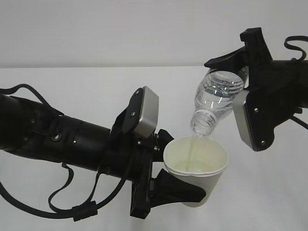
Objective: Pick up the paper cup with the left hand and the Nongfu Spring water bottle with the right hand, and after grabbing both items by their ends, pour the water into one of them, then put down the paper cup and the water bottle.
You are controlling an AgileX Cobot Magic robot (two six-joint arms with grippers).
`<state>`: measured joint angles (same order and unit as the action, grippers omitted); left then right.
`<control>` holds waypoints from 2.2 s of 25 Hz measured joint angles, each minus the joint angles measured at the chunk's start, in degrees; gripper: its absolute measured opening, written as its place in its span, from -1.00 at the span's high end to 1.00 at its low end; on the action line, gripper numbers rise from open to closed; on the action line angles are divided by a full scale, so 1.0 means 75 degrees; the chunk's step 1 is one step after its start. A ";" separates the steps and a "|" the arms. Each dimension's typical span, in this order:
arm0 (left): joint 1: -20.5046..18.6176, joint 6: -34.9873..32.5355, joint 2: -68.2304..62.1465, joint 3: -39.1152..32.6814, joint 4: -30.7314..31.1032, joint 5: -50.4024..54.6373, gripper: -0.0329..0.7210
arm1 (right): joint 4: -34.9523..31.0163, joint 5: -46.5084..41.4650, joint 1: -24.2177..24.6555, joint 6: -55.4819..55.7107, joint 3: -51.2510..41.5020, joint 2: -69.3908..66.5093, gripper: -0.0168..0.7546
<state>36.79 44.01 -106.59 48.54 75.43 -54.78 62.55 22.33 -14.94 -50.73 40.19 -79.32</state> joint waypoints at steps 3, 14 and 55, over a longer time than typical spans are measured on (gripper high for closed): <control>0.0000 0.0000 0.0000 0.0000 0.0000 0.0000 -0.31 | 0.0000 0.0000 0.0000 0.0000 0.0000 0.0000 -0.24; 0.0000 0.0000 0.0000 0.0000 0.0000 0.0000 -0.31 | -0.0061 0.0000 0.0000 -0.0166 0.0000 0.0000 -0.24; 0.0000 0.0000 0.0000 0.0000 0.0143 0.0175 -0.31 | -0.0335 0.0063 0.0000 -0.0482 0.0000 0.0000 -0.23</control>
<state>36.79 44.01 -106.59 48.54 76.50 -53.47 60.04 22.80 -14.94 -54.35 40.19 -79.32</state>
